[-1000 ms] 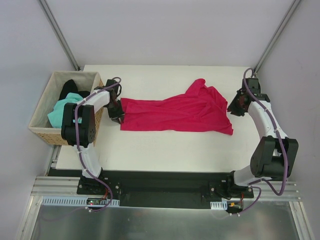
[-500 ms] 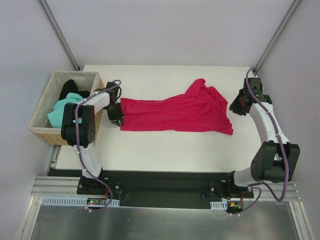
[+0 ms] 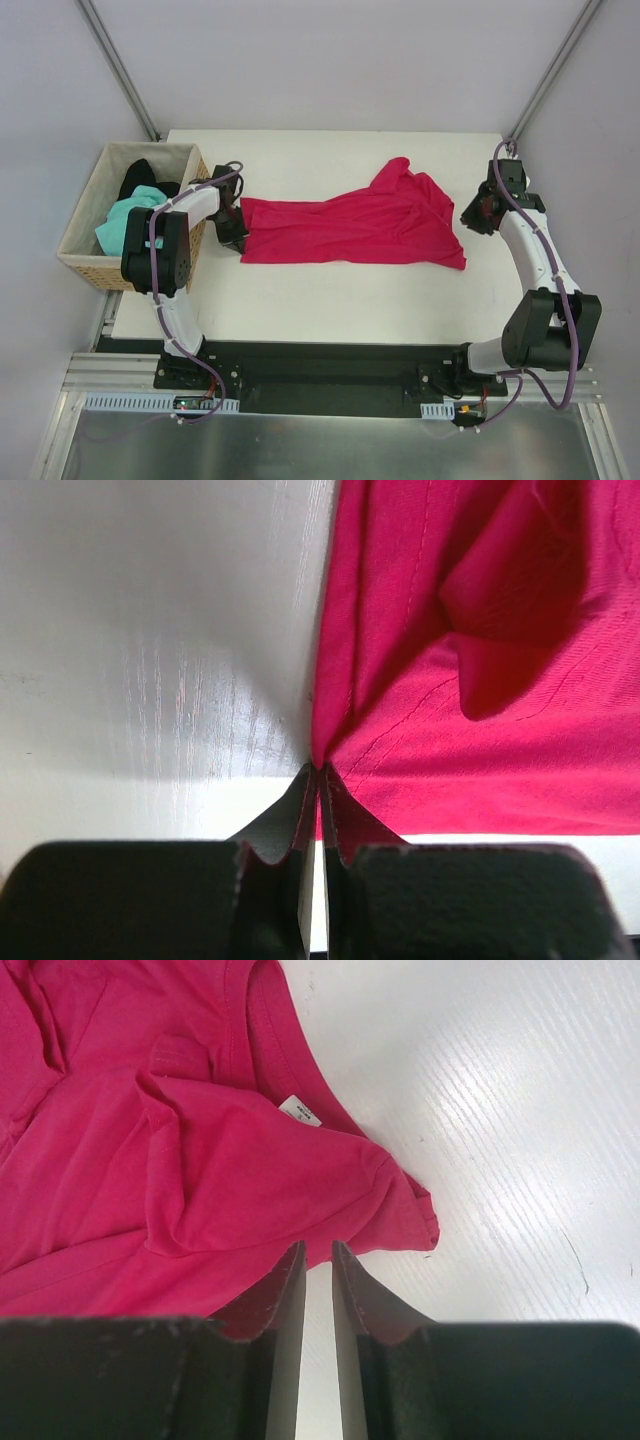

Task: Fold and stack the t-shirts
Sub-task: Fold the flattened tshirt in 1/3 of the way

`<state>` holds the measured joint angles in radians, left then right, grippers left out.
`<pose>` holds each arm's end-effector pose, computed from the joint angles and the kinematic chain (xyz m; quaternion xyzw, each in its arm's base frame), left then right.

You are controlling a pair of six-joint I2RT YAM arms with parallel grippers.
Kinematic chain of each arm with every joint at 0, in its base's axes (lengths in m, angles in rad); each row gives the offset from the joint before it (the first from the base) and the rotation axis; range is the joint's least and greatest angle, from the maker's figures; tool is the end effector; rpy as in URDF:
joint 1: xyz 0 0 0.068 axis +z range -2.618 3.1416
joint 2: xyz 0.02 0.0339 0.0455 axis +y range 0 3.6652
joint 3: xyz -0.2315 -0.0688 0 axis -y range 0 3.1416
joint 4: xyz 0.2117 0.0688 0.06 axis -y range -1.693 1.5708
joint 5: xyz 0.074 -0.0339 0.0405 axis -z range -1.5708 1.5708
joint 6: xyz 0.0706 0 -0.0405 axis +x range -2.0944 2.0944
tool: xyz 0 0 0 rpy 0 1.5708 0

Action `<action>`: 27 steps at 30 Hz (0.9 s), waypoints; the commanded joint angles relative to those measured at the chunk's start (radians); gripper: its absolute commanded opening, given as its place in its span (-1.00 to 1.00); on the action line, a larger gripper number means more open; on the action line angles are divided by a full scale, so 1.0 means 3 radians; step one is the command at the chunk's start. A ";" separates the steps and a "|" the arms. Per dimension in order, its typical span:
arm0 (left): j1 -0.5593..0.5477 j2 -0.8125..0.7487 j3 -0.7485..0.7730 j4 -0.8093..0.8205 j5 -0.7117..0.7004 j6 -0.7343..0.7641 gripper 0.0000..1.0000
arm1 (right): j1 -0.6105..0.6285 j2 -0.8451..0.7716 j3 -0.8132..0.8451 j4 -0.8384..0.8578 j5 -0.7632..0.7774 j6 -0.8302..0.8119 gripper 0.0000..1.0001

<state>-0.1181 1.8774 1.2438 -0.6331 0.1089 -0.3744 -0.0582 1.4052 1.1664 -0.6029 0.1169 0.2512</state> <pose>0.3359 -0.0476 0.1197 -0.1180 0.9800 -0.0890 0.1336 0.2968 -0.0255 0.2426 0.1643 0.9183 -0.0200 0.3595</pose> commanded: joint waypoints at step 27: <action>-0.0015 -0.0209 0.0200 -0.0278 -0.0061 0.0067 -1.00 | -0.0062 0.0281 -0.0636 0.0164 0.0081 0.0676 -0.46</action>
<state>-0.1181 1.8446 1.2648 -0.6704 0.1028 -0.3737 -0.0639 1.4731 0.9787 -0.5751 0.1204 0.4107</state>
